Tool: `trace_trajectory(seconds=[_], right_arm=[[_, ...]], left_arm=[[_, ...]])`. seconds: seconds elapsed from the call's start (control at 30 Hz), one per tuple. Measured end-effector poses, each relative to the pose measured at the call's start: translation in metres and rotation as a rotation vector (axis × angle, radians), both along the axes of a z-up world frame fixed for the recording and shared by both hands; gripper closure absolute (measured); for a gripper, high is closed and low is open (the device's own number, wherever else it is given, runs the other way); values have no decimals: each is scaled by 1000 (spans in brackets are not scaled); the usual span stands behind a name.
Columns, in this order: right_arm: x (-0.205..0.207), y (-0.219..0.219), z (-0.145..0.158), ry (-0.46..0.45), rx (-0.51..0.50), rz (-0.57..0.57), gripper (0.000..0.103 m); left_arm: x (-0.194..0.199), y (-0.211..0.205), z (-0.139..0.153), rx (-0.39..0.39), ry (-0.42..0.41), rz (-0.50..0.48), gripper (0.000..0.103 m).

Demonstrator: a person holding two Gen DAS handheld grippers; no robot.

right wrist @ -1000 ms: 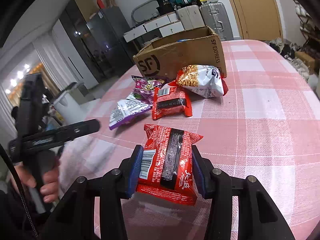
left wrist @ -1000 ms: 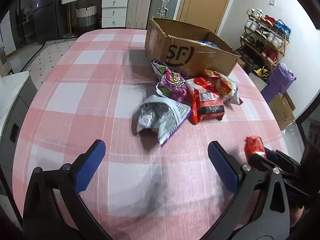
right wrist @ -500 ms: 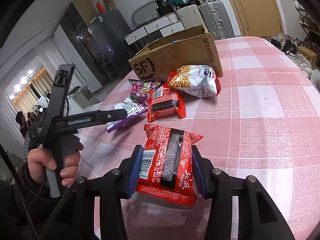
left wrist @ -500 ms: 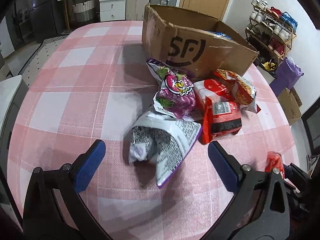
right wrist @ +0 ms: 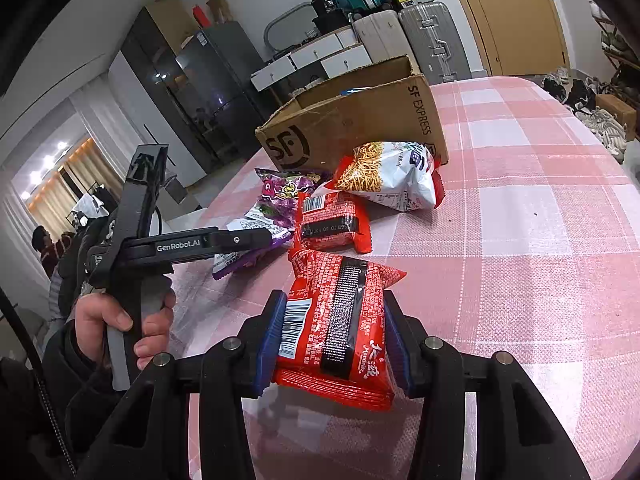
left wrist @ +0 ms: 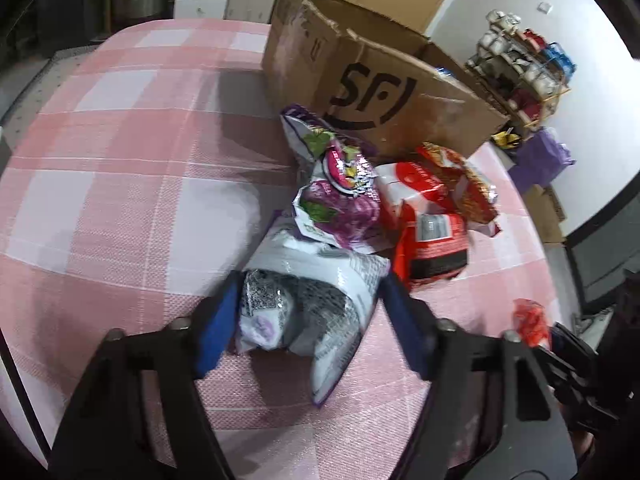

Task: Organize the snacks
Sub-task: 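Grasp the white-and-grey chip bag with the left tool while the right tool holds the wafer pack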

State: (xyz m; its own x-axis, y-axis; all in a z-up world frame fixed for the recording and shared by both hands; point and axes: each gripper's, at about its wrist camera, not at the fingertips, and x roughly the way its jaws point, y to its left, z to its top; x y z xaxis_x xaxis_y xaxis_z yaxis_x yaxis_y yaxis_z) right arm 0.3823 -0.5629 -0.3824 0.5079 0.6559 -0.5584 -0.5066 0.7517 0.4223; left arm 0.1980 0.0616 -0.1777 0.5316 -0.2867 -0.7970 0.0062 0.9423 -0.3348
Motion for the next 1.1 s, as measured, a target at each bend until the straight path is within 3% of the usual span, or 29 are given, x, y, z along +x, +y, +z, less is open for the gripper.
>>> trace_trajectory(seconds=[0.17,0.57,1.1], right_arm=[[-1,4,1,2,-14,-1,56],[-14,9,17,-42,-23,3,56],[-34,7,51,-133,-2,3,56]], left_arm=[[-6,11,1,-39,-17,-9,62],[-43,13,13,-52,-38,-8,63],[-85,5,67,18,-149,-48,63]])
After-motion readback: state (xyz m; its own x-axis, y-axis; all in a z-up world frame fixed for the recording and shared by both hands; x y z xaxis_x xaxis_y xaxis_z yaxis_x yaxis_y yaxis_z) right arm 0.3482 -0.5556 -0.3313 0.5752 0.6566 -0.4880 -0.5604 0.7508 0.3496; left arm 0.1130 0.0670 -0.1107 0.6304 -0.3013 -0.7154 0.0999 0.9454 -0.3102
